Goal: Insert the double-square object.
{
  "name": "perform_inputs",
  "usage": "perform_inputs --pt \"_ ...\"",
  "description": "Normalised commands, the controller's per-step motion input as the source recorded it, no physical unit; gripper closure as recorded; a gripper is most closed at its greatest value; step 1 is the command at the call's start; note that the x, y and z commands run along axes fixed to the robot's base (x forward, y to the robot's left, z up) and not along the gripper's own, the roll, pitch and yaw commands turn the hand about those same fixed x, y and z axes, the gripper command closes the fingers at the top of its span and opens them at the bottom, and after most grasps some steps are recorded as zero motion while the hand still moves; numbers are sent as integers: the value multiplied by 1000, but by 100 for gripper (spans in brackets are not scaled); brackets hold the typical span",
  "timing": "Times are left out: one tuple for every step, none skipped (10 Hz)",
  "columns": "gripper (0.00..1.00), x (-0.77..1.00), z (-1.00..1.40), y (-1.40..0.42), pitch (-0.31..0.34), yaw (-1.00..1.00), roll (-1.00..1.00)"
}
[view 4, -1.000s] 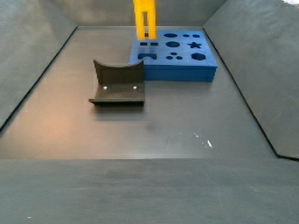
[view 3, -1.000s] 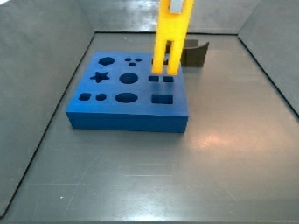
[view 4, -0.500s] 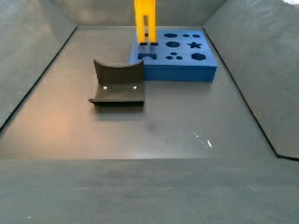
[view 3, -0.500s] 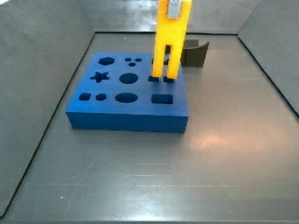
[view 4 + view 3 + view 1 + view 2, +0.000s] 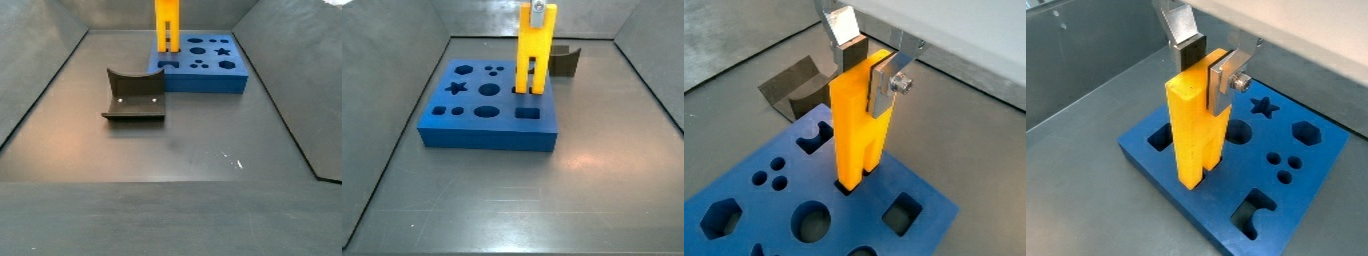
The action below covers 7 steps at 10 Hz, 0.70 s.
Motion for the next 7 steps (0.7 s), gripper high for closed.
perform_inputs --pt "100 -209 -149 0 -183 -37 -107" --pt "100 -229 -163 0 -199 -34 -114" --pt "100 -180 -100 0 -180 -9 -96" --pt "100 0 -120 0 -80 -9 -17" --pt "100 3 -251 0 -34 0 0" --pt "100 186 -443 0 13 -6 94" --pt "100 277 -591 0 106 -49 156"
